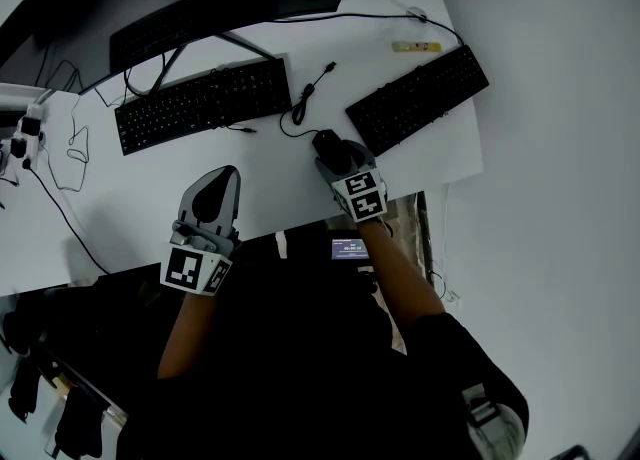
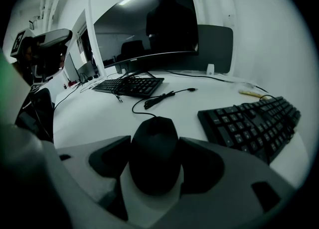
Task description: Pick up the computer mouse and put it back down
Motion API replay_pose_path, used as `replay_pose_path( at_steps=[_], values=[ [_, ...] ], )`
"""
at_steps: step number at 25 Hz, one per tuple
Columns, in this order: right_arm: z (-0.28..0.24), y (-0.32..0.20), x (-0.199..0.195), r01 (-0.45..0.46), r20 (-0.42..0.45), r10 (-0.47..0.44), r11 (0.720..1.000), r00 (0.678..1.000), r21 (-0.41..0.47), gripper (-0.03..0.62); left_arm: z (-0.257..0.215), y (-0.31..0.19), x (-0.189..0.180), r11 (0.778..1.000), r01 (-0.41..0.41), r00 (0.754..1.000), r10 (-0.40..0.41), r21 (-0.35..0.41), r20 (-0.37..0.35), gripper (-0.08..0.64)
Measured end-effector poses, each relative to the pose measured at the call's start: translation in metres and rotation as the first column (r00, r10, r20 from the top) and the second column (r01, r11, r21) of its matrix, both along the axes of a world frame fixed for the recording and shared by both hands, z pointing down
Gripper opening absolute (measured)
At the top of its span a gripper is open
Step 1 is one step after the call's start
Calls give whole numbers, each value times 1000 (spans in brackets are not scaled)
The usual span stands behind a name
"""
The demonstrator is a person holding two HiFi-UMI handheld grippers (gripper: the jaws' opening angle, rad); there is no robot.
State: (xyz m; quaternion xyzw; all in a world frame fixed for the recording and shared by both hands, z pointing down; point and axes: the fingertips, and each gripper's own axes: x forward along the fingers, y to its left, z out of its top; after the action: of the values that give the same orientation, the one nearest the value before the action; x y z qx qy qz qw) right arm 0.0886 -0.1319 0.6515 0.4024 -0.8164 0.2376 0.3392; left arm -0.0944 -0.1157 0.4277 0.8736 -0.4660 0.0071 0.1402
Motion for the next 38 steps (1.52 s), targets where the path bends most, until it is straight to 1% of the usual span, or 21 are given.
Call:
replay_pose_path(
  at_steps=[3,9,12,15,17,19,21,25,28,29,33,38],
  values=[
    [-1,-2,0,2,18,-2,1000,1000,-8,306,3,0,2,1000,0,1000,0,-7,3,-5],
    [-17,-7,6,-14,88,12,1000,996,26,305,8,3,5,1000,8,1000,-8,-15,3,-5],
    [-43,-15,7,-29,126,18,996,992,82,305,8,2,4,1000,21,1000,-21,-11,8,-5],
    [-85,-22,5,-22,198,-14,983,980,180,305,5,0,-2,999,54,999,-54,-2,7,-5],
    [-117,-25,2,-9,252,-57,968,966,253,294,-1,-1,-6,997,79,997,-79,13,7,-5],
    [-152,-28,2,-8,290,-94,943,952,332,255,-9,-2,-10,994,99,995,-100,38,15,-5],
    [-187,-31,2,-19,323,-126,912,938,410,192,-19,-1,-14,991,122,992,-123,62,20,-5],
    [-254,-29,-1,-43,373,-192,842,908,538,96,-41,2,-19,979,169,985,-171,111,15,-5],
    [-296,-23,-2,-81,414,-230,788,881,610,14,-59,9,-22,969,199,979,-202,146,8,-5],
    [-307,-21,-2,-92,424,-237,776,874,624,2,-64,12,-23,966,205,978,-209,157,9,-5],
    [-326,-10,-2,-112,431,-235,760,871,641,2,-82,25,-30,955,221,973,-229,200,22,-5],
    [-334,10,-13,-125,442,-252,737,861,664,2,-98,51,-47,942,239,968,-252,233,23,-5]
  ],
)
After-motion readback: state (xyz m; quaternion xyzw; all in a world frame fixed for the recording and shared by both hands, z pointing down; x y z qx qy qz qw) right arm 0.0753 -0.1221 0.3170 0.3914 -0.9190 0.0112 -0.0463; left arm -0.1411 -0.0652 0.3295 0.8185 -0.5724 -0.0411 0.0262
